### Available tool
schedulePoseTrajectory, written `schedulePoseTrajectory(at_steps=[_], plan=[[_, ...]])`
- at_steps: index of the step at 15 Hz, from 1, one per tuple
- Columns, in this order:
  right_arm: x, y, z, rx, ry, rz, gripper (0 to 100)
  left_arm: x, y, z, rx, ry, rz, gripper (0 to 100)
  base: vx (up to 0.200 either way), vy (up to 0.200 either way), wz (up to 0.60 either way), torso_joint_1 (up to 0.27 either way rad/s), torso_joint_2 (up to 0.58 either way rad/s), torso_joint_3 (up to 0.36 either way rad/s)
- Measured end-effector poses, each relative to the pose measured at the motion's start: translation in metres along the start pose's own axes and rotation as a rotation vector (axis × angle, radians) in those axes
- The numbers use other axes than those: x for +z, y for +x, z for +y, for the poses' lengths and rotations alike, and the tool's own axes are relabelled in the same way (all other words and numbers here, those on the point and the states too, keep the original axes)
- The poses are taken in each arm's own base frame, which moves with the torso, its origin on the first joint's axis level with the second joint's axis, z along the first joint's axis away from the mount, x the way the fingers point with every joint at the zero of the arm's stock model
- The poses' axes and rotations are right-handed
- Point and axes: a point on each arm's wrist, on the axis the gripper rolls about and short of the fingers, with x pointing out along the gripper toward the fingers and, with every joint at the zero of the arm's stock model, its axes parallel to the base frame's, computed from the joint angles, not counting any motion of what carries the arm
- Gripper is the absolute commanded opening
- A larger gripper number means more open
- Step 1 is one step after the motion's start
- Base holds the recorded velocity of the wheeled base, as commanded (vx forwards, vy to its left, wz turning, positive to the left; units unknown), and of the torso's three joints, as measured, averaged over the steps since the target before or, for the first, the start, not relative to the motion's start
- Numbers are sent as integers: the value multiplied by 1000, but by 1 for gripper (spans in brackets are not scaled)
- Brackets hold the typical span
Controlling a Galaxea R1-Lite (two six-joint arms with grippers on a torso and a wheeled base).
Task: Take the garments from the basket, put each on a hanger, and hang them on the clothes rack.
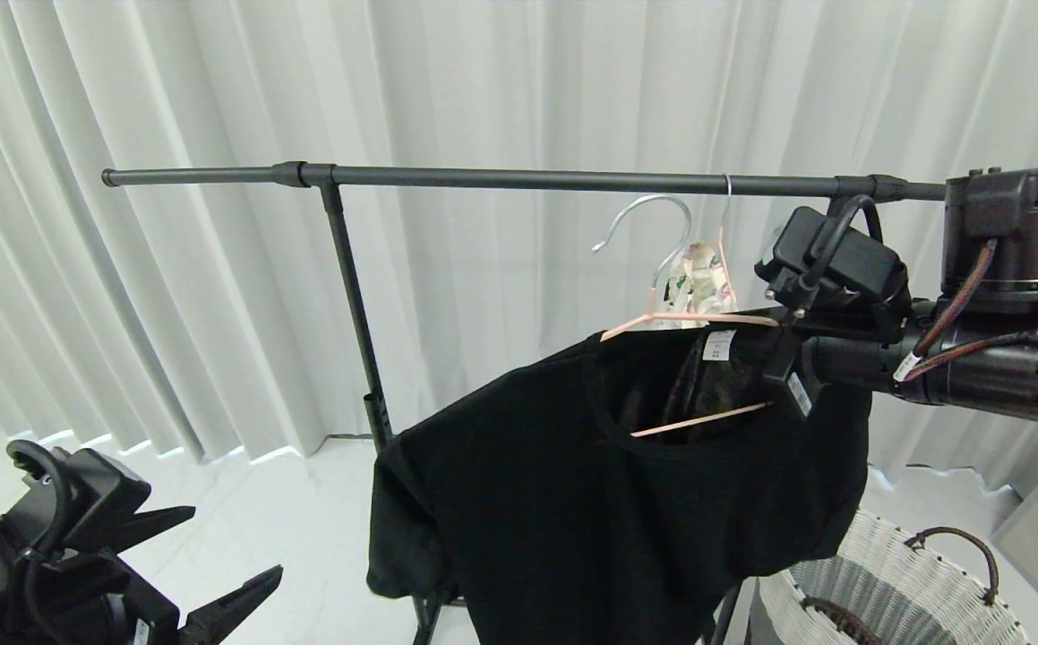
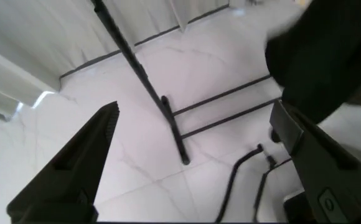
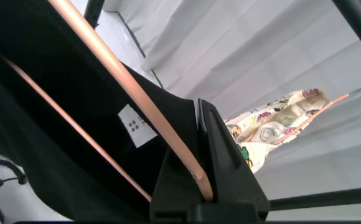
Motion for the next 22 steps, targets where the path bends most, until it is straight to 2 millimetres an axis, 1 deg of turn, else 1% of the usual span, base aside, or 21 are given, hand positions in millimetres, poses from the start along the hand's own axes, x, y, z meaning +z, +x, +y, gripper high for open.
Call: schedulePoseTrajectory(at_steps=[2, 4, 6, 7, 10, 11, 13, 14, 15, 17, 18, 20, 22], plan=[[-2, -4, 0, -38, 18, 27, 0, 8, -5, 2, 26, -67, -41, 100, 0, 0, 0, 0, 0, 0], [-5, -10, 1, -89, 53, 76, 0, 22, -9, 7, 96, -115, -88, 100, 0, 0, 0, 0, 0, 0], [-10, -17, 4, -108, 86, 141, 0, 32, -13, 13, 221, -133, -101, 100, 0, 0, 0, 0, 0, 0], [-14, -22, 7, -95, 100, 202, 0, 35, -14, 15, 270, -143, -101, 100, 0, 0, 0, 0, 0, 0], [-20, -35, 11, -107, 137, 327, 0, 37, -16, 17, 345, -162, -98, 100, 0, 0, 0, 0, 0, 0], [-20, -37, 11, -116, 138, 335, 0, 38, -16, 17, 355, -163, -96, 100, 0, 0, 0, 0, 0, 0], [-29, -44, 17, -118, 130, 475, 0, 38, -16, 18, 376, -166, -92, 100, 0, 0, 0, 0, 0, 0], [-30, -45, 18, -120, 145, 505, 0, 39, -15, 18, 377, -166, -92, 100, 0, 0, 0, 0, 0, 0], [-31, -46, 21, -114, 201, 535, 0, 39, -15, 18, 377, -166, -92, 100, 0, 0, 0, 0, 0, 0], [-23, -40, 26, -120, 337, 530, 0, 39, -15, 18, 377, -165, -92, 100, 0, 0, 0, 0, 0, 0], [-17, -33, 30, -123, 414, 525, 0, 39, -15, 18, 376, -162, -92, 100, 0, 0, 0, 0, 0, 0], [-6, -17, 37, -124, 487, 528, 0, 39, -15, 17, 374, -156, -92, 100, 0, 0, 0, 0, 0, 0], [1, -1, 43, -113, 522, 563, 0, 39, -15, 15, 359, -146, -94, 100, 0, 0, 0, 0, 0, 0]])
